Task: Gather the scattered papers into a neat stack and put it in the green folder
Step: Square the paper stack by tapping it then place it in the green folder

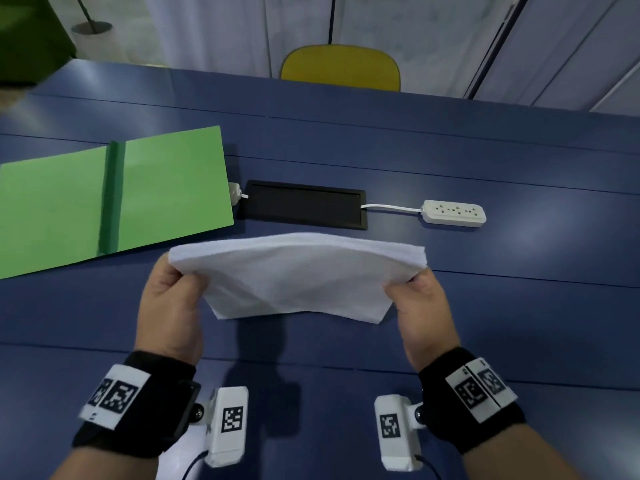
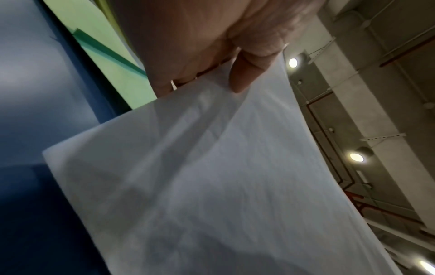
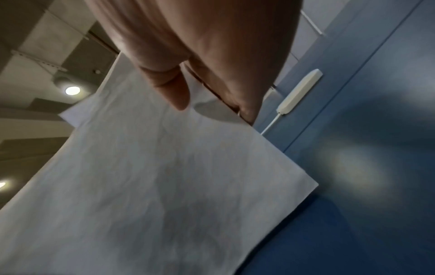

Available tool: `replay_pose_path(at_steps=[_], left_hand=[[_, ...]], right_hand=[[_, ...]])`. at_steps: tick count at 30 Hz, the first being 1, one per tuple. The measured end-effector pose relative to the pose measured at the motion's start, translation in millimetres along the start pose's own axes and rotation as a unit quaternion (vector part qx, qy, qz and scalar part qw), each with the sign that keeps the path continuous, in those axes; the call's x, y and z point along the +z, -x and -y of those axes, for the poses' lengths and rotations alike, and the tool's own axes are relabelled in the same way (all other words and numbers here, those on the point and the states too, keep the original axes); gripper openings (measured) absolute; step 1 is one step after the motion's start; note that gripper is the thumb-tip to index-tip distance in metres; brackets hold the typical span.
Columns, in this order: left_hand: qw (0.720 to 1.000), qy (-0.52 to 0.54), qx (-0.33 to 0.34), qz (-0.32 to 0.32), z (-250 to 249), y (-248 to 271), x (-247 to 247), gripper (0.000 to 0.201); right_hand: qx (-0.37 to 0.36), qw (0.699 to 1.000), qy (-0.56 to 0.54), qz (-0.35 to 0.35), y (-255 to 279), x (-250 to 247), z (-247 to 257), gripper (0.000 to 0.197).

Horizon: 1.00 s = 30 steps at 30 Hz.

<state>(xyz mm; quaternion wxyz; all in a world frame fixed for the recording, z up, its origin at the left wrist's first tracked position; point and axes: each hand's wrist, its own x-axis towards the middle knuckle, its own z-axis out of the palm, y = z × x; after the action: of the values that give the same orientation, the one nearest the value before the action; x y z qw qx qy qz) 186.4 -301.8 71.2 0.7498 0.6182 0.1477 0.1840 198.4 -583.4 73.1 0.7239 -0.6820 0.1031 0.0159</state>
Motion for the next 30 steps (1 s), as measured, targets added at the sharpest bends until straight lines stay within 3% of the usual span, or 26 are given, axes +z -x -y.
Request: replay_pose_path(at_steps=[6, 9, 11, 15, 18, 19, 21, 22, 23, 25, 30], left_hand=[[0.989, -0.098, -0.111, -0.008, 21.8, -2.8, -2.3, 0.028], [0.982, -0.122, -0.146, 0.009, 38.7, -12.6, -6.4, 0.014], [0.977, -0.153, -0.142, 0.029, 37.6, -12.6, -3.7, 0.027], [0.982, -0.166, -0.079, 0.034, 24.8, -7.8, 1.5, 0.03], [0.98, -0.067, -0.185, -0.002, 35.1, -3.3, 0.9, 0.048], [0.971, -0.042, -0.231, -0.048, 30.1, 0.1, 5.2, 0.055], [0.96, -0.091, -0.258, -0.058, 18.3, -1.9, 7.5, 0.054], [0.965, -0.04, -0.255, -0.046, 19.2, -3.1, 4.7, 0.049], [0.981, -0.049, -0.187, -0.006, 17.6, -2.2, 4.4, 0.039], [0.992, -0.092, -0.091, -0.012, 10.6, -2.6, 3.4, 0.026], [0.997, -0.068, -0.046, 0.007, 8.0, 1.1, 10.0, 0.035]], right_hand=[[0.065, 0.996, 0.046, -0.032, -9.7, 0.7, -28.4, 0.027], [0.093, 0.993, 0.065, -0.016, -14.5, 1.8, -37.1, 0.019], [0.098, 0.992, 0.074, -0.012, -13.3, 0.6, -40.3, 0.015], [0.028, 0.997, 0.077, -0.004, -4.0, -1.8, -26.5, 0.035], [0.019, 0.996, 0.087, 0.016, 2.8, -1.0, -25.6, 0.038], [0.02, 0.996, 0.087, 0.02, 3.6, -2.6, -26.0, 0.039], [0.002, 0.995, 0.092, 0.023, 2.4, -2.5, -20.6, 0.034], [-0.006, 0.996, 0.081, 0.018, 0.4, -3.6, -18.5, 0.025], [-0.004, 0.998, 0.065, 0.008, -1.3, -4.3, -17.1, 0.022], [0.008, 0.999, 0.032, -0.001, -2.5, -3.4, -12.8, 0.027], [0.008, 1.0, -0.023, 0.001, -1.9, 2.7, -4.3, 0.033]])
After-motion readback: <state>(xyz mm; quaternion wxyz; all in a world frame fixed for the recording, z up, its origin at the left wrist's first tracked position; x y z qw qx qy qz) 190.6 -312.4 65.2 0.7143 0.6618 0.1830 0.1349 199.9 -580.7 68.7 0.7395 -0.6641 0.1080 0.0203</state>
